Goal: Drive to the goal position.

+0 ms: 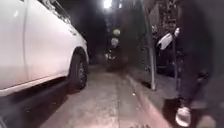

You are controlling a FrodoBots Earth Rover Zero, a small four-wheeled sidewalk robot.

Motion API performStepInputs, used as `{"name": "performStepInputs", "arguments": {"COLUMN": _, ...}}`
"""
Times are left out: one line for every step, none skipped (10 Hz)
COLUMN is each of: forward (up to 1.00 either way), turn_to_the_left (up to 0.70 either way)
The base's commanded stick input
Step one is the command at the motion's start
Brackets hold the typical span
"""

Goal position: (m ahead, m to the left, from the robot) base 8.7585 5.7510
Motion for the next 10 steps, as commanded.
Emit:
{"name": "performStepInputs", "arguments": {"forward": 0.7, "turn_to_the_left": 0.0}}
{"name": "performStepInputs", "arguments": {"forward": 0.7, "turn_to_the_left": 0.0}}
{"name": "performStepInputs", "arguments": {"forward": 0.7, "turn_to_the_left": 0.0}}
{"name": "performStepInputs", "arguments": {"forward": 0.7, "turn_to_the_left": 0.0}}
{"name": "performStepInputs", "arguments": {"forward": 0.7, "turn_to_the_left": 0.0}}
{"name": "performStepInputs", "arguments": {"forward": 0.7, "turn_to_the_left": 0.0}}
{"name": "performStepInputs", "arguments": {"forward": 0.7, "turn_to_the_left": 0.0}}
{"name": "performStepInputs", "arguments": {"forward": 0.7, "turn_to_the_left": 0.0}}
{"name": "performStepInputs", "arguments": {"forward": 0.7, "turn_to_the_left": 0.0}}
{"name": "performStepInputs", "arguments": {"forward": 0.7, "turn_to_the_left": 0.0}}
